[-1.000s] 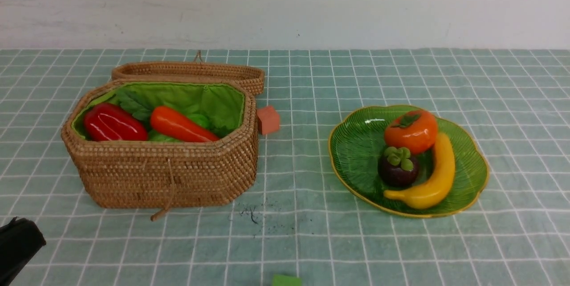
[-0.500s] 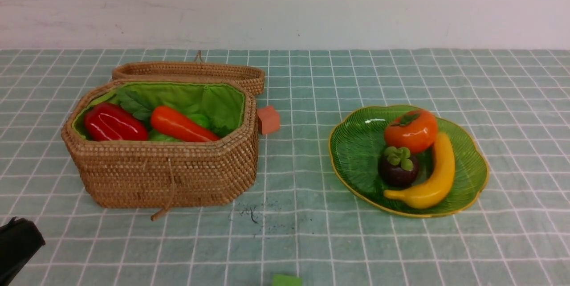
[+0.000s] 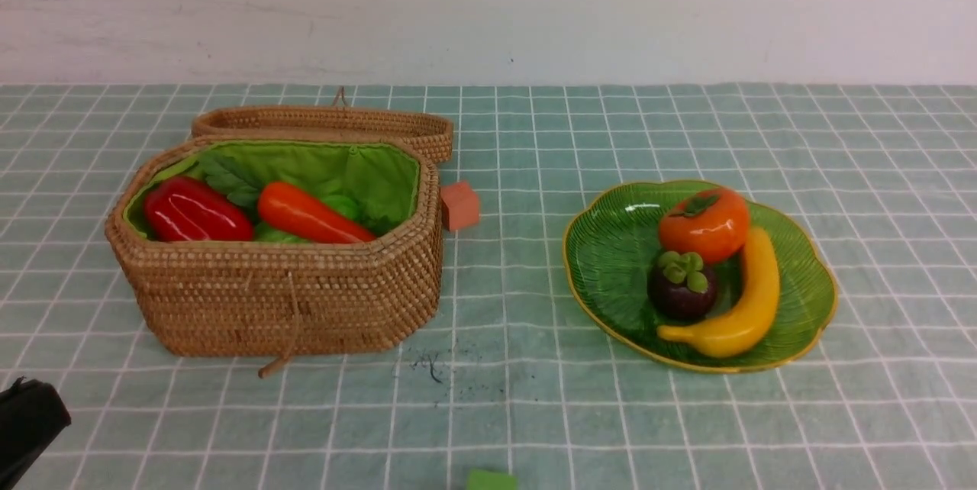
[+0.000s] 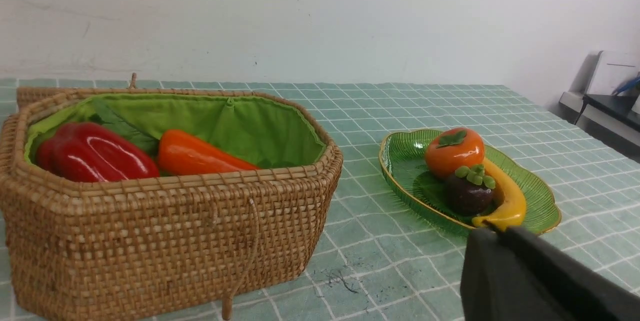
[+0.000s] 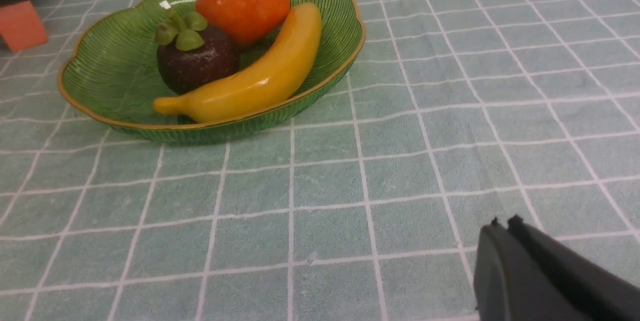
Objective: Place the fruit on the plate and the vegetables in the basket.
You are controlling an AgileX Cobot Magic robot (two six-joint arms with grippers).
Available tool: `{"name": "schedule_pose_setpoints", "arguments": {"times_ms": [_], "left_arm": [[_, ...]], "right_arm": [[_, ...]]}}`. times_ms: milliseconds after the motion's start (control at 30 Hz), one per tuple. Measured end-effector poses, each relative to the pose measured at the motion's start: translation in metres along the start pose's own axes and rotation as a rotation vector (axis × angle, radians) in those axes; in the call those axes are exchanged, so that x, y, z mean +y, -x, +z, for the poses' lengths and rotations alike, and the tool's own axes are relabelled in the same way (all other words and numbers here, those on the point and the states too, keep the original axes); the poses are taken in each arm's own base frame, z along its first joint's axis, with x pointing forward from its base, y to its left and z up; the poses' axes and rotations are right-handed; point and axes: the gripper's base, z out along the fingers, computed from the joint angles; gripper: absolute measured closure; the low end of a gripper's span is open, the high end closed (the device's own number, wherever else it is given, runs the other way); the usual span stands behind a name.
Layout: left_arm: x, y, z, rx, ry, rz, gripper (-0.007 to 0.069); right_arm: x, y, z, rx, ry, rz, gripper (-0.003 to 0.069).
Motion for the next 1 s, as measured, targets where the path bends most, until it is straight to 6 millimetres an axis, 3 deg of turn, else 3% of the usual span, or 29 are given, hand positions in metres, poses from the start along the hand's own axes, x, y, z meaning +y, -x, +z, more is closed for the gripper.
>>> {"name": "schedule_pose_setpoints", "arguments": {"times_ms": [1000], "left_arm": [[0.011,-0.006,-0.006,0.055,0.103,-0.022,0.0615]], "right_arm": [[0.000,0.000,0.000,0.001,0.000,0.000,0.0653]]}}
